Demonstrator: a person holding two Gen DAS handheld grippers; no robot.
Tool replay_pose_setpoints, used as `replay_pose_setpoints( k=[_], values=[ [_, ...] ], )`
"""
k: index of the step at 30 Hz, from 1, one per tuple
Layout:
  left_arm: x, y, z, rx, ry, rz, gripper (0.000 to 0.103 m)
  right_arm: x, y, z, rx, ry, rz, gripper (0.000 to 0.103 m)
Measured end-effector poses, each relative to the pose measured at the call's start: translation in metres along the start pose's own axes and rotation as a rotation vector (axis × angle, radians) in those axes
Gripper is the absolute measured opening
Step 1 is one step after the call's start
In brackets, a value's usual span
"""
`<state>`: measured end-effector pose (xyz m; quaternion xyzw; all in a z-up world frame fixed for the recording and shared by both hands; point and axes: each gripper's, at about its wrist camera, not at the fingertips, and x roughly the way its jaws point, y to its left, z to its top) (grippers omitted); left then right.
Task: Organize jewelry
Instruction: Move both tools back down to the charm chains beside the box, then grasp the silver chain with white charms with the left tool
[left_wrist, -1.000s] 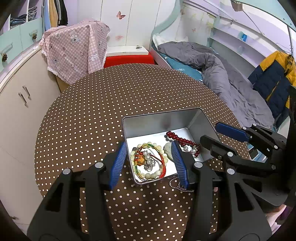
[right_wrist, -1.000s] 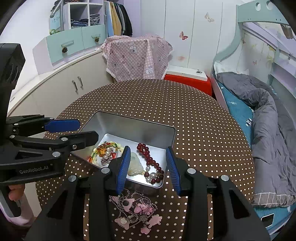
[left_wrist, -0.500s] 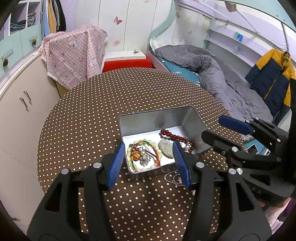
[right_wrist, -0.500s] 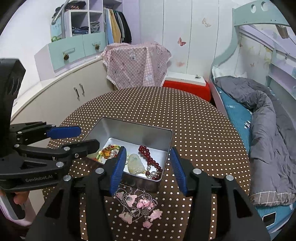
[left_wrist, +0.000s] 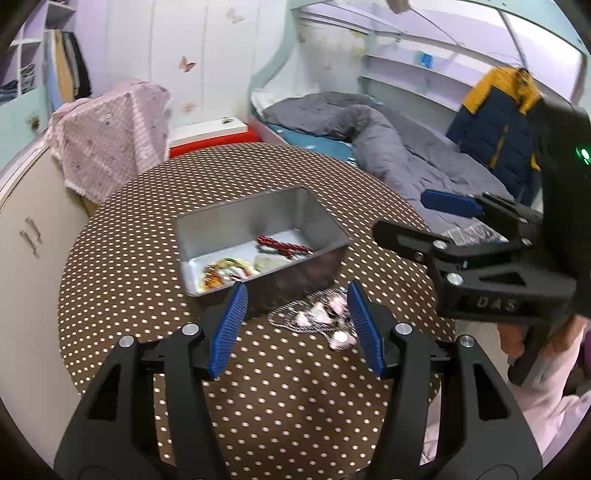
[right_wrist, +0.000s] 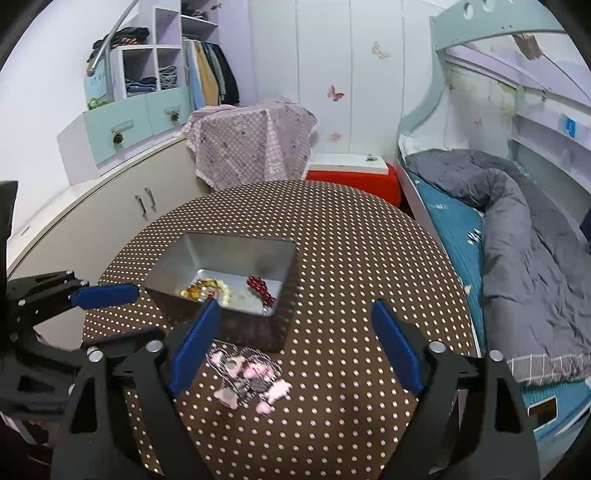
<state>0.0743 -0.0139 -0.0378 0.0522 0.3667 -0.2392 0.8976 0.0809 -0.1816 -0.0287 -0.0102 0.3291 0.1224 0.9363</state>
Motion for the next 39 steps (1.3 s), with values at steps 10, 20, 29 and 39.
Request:
replay_pose_setpoints(
  k=[10, 20, 29, 39],
  values=[
    [0.029, -0.006, -0.021, -0.002, 0.064, -0.037, 0.041, 0.002, -0.014, -0.024, 0.058, 0.046, 0.002, 0.089],
    [0.062, -0.001, -0.028, 0.001, 0.078, -0.009, 0.026, 0.022, -0.013, -0.039, 0.084, 0.123, 0.044, 0.089],
    [0.07, 0.007, -0.029, -0.005, 0.081, -0.045, 0.012, 0.024, -0.008, -0.039, 0.084, 0.134, 0.055, 0.089],
    [0.07, 0.008, -0.032, -0.019, 0.061, -0.041, 0.003, 0.025, -0.007, -0.037, 0.085, 0.133, 0.053, 0.089]
  ],
)
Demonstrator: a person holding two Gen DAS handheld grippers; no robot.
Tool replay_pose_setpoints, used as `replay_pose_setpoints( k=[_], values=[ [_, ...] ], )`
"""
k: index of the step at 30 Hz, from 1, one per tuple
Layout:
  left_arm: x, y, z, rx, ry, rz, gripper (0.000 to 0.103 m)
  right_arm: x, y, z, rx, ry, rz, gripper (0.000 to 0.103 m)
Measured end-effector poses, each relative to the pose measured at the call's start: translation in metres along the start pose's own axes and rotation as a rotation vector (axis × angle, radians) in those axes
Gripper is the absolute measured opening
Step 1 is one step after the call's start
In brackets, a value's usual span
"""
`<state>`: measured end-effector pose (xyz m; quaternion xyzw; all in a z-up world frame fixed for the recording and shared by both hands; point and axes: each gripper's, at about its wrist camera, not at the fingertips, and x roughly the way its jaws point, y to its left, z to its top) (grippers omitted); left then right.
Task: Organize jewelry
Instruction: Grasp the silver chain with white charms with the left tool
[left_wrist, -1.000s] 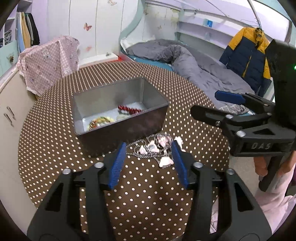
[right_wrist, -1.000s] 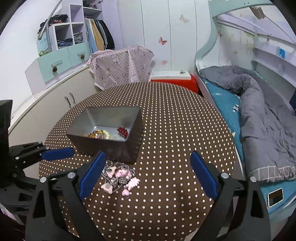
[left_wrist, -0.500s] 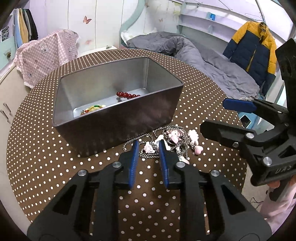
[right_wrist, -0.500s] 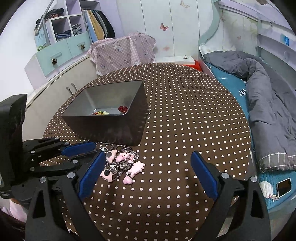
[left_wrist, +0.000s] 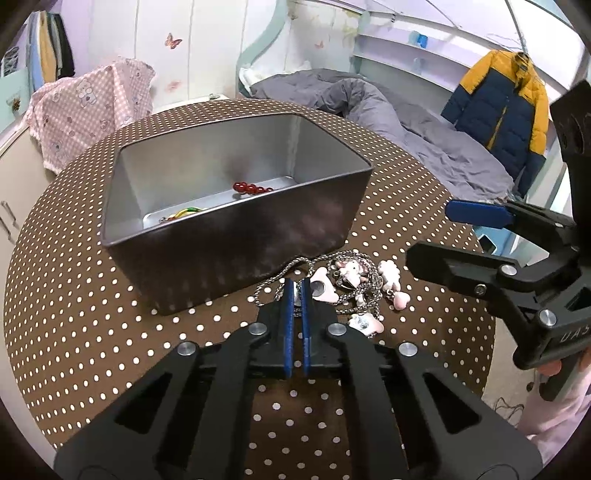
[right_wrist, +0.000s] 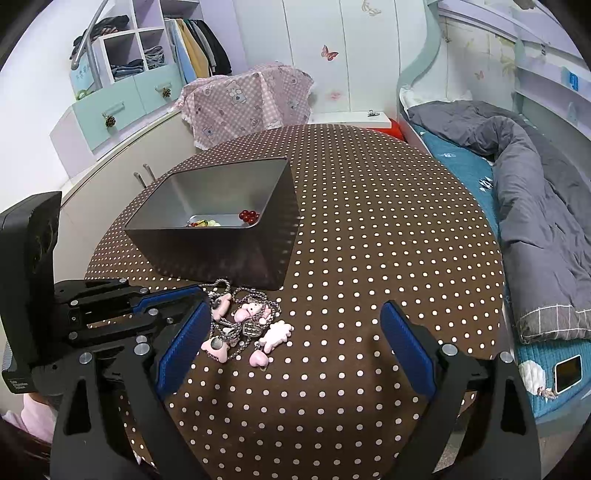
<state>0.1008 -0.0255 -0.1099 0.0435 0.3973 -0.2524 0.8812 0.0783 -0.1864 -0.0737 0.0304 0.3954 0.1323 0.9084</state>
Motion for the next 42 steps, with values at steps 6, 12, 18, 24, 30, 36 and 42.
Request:
replay_pose_setpoints(
  k=[6, 12, 18, 24, 30, 36, 42],
  values=[
    [-0.011, 0.005, 0.002, -0.02, -0.029, -0.003, 0.002, 0.002, 0.0, 0.0, 0.005, 0.0, 0.002, 0.089],
    [-0.023, 0.001, 0.002, 0.019, -0.06, -0.006, 0.003, 0.002, 0.012, 0.0, -0.029, -0.001, 0.021, 0.089],
    [-0.009, 0.0, 0.001, 0.027, -0.008, -0.006, 0.004, 0.004, 0.017, 0.0, -0.041, 0.002, 0.022, 0.089],
    [-0.002, 0.006, 0.004, 0.024, 0.018, 0.012, 0.055, 0.005, 0.012, 0.0, -0.024, 0.008, 0.012, 0.089],
    [0.001, 0.004, 0.004, 0.044, 0.028, 0.022, 0.032, 0.007, 0.012, 0.001, -0.025, 0.015, 0.014, 0.089],
    [0.005, 0.001, 0.004, 0.089, 0.036, 0.011, 0.024, 0.006, 0.011, 0.002, -0.025, 0.013, 0.013, 0.089],
    [0.006, -0.002, 0.008, 0.138, 0.041, 0.048, 0.024, 0.007, 0.009, 0.0, -0.014, 0.016, 0.01, 0.089]
  ],
)
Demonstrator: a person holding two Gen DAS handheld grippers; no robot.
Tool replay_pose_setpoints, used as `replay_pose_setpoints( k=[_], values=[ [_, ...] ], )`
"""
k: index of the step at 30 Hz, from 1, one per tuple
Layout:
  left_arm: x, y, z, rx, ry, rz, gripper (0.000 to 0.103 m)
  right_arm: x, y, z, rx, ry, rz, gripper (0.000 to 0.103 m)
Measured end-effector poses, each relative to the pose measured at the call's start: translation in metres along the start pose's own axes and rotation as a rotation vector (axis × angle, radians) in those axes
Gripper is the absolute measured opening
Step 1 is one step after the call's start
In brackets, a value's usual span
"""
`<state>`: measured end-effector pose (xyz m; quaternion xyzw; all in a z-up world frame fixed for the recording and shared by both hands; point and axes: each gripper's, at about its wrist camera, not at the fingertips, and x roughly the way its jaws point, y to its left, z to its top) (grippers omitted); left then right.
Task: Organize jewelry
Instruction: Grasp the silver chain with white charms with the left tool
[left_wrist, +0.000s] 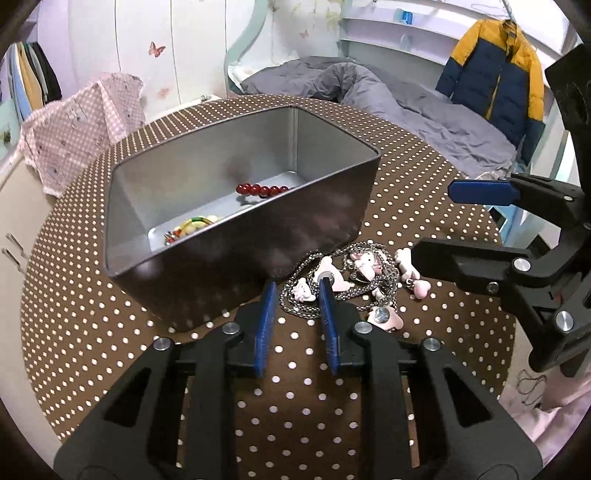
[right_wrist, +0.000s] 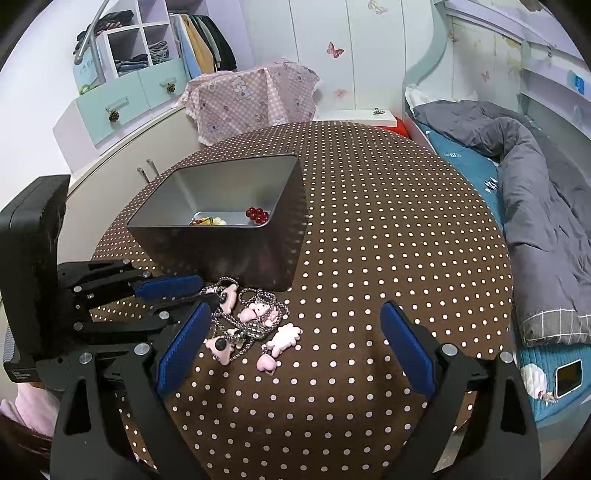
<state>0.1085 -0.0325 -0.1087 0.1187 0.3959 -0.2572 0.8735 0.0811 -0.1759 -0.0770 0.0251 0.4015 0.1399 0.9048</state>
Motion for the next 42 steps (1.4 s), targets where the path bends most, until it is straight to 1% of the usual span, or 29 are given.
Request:
replay_pose_setpoints(
  k=[3, 5, 9, 12, 13, 14, 16, 21, 27, 35, 36, 40, 42],
  values=[
    [-0.012, -0.003, 0.0, 0.028, -0.041, 0.02, 0.024, -0.001, -0.002, -0.001, 0.002, -0.001, 0.0, 0.089],
    [-0.015, -0.004, 0.0, 0.047, -0.049, 0.008, 0.024, -0.001, -0.004, -0.001, 0.006, -0.001, 0.0, 0.089],
    [-0.008, -0.005, -0.001, 0.077, -0.016, 0.008, 0.024, -0.001, -0.004, -0.002, 0.008, 0.001, 0.006, 0.089],
    [-0.004, -0.006, -0.002, 0.083, -0.001, -0.009, 0.024, -0.001, -0.004, -0.003, 0.009, 0.001, 0.005, 0.089],
    [-0.003, -0.006, -0.001, 0.081, 0.001, -0.019, 0.02, -0.001, -0.005, -0.003, 0.013, 0.002, 0.004, 0.089],
    [-0.003, -0.005, -0.001, 0.076, 0.002, -0.03, 0.019, -0.001, -0.005, -0.003, 0.016, 0.002, 0.003, 0.089],
    [-0.001, -0.004, 0.0, 0.07, 0.006, -0.029, 0.014, -0.001, -0.006, -0.003, 0.022, 0.005, 0.0, 0.089],
    [0.001, 0.0, -0.002, 0.063, 0.007, -0.04, 0.011, -0.001, -0.007, -0.003, 0.024, 0.006, 0.001, 0.089],
    [-0.001, 0.005, -0.004, 0.02, 0.0, -0.032, 0.011, -0.002, -0.005, -0.003, 0.017, 0.004, 0.006, 0.089],
    [-0.021, 0.007, -0.008, -0.013, -0.053, -0.024, 0.01, 0.0, 0.003, 0.0, -0.007, 0.01, 0.02, 0.089],
    [-0.024, 0.008, -0.008, -0.018, -0.061, -0.021, 0.0, 0.001, 0.005, 0.0, -0.012, 0.011, 0.025, 0.089],
    [-0.039, 0.01, -0.006, -0.033, -0.098, -0.009, 0.0, 0.003, 0.016, 0.003, -0.045, 0.012, 0.04, 0.089],
    [-0.043, 0.01, -0.008, -0.019, -0.104, -0.024, 0.0, 0.005, 0.021, 0.003, -0.06, 0.013, 0.049, 0.089]
  ],
)
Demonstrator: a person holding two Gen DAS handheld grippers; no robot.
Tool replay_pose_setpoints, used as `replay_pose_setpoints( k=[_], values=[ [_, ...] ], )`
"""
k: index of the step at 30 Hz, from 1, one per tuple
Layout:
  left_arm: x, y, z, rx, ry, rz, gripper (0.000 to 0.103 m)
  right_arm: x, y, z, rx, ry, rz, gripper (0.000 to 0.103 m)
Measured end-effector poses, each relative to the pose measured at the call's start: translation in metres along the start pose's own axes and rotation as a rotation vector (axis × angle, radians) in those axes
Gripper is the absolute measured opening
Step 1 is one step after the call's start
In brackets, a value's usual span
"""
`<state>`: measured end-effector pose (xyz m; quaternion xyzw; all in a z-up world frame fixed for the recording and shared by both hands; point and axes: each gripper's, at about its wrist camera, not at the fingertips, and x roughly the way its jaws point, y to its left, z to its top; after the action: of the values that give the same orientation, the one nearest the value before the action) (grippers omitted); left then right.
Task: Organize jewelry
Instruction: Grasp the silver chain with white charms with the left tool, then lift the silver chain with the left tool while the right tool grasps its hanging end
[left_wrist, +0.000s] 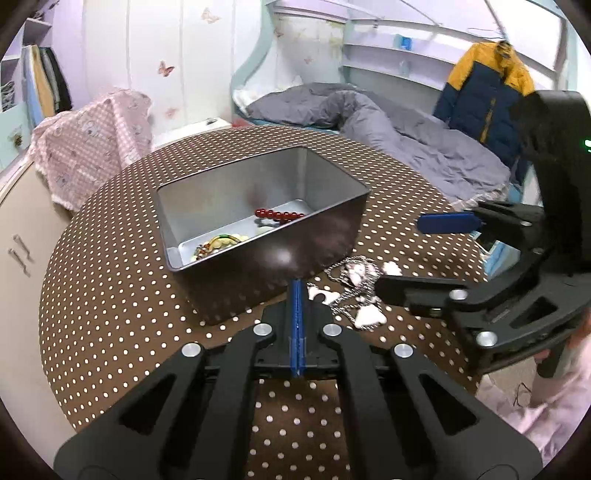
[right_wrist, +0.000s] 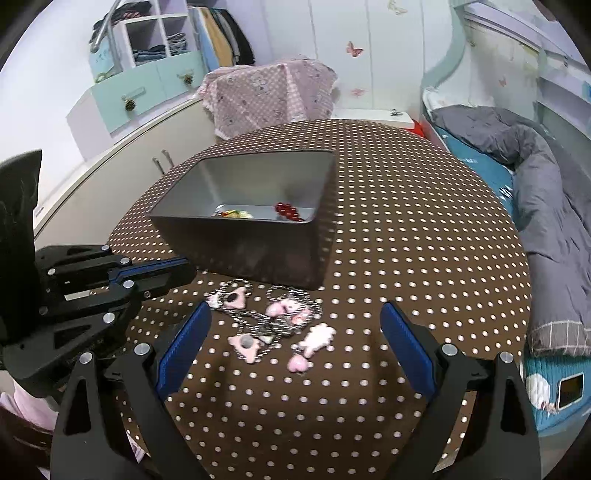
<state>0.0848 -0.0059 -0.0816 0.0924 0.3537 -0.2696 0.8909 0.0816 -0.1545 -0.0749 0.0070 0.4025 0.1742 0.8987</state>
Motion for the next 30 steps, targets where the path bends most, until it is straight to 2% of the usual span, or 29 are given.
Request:
replay_pose_setpoints(
  k=[3, 8, 9, 10, 12, 14, 15, 16, 17, 21, 25, 30],
  values=[
    [0.002, -0.001, -0.004, 0.02, 0.016, -0.023, 0.001, 0.004, 0.006, 0.002, -0.018, 0.007, -0.001, 0.089],
    [0.02, -0.005, -0.008, 0.018, 0.07, -0.021, 0.002, 0.005, 0.006, 0.003, -0.016, 0.012, -0.008, 0.089],
    [0.022, -0.005, -0.008, 0.015, 0.076, -0.022, 0.01, 0.005, 0.005, 0.002, -0.013, 0.013, -0.011, 0.089],
    [0.023, -0.005, -0.008, 0.014, 0.077, -0.022, 0.03, 0.005, 0.004, 0.002, -0.01, 0.015, -0.015, 0.089],
    [0.021, -0.004, -0.009, 0.014, 0.059, -0.023, 0.056, 0.005, 0.002, 0.002, -0.006, 0.017, -0.018, 0.089],
    [0.018, -0.005, -0.008, 0.02, 0.047, -0.029, 0.056, 0.005, 0.002, 0.001, -0.003, 0.018, -0.021, 0.089],
    [0.018, -0.005, -0.009, 0.028, 0.048, -0.028, 0.053, 0.005, 0.002, 0.001, -0.001, 0.019, -0.021, 0.089],
    [0.02, -0.005, -0.009, 0.033, 0.056, -0.025, 0.042, 0.005, 0.002, 0.001, -0.001, 0.02, -0.02, 0.089],
    [0.023, -0.005, -0.01, 0.035, 0.071, -0.021, 0.036, 0.005, 0.003, 0.0, -0.002, 0.019, -0.02, 0.089],
    [0.035, -0.004, -0.014, 0.038, 0.105, -0.016, 0.024, 0.006, 0.004, 0.0, -0.008, 0.018, -0.015, 0.089],
    [0.037, -0.001, -0.013, 0.018, 0.098, -0.017, 0.015, 0.006, 0.002, 0.001, 0.001, 0.02, -0.023, 0.089],
    [0.034, -0.003, -0.013, 0.026, 0.082, 0.006, 0.014, 0.005, 0.003, 0.001, -0.001, 0.018, -0.025, 0.089]
  ],
)
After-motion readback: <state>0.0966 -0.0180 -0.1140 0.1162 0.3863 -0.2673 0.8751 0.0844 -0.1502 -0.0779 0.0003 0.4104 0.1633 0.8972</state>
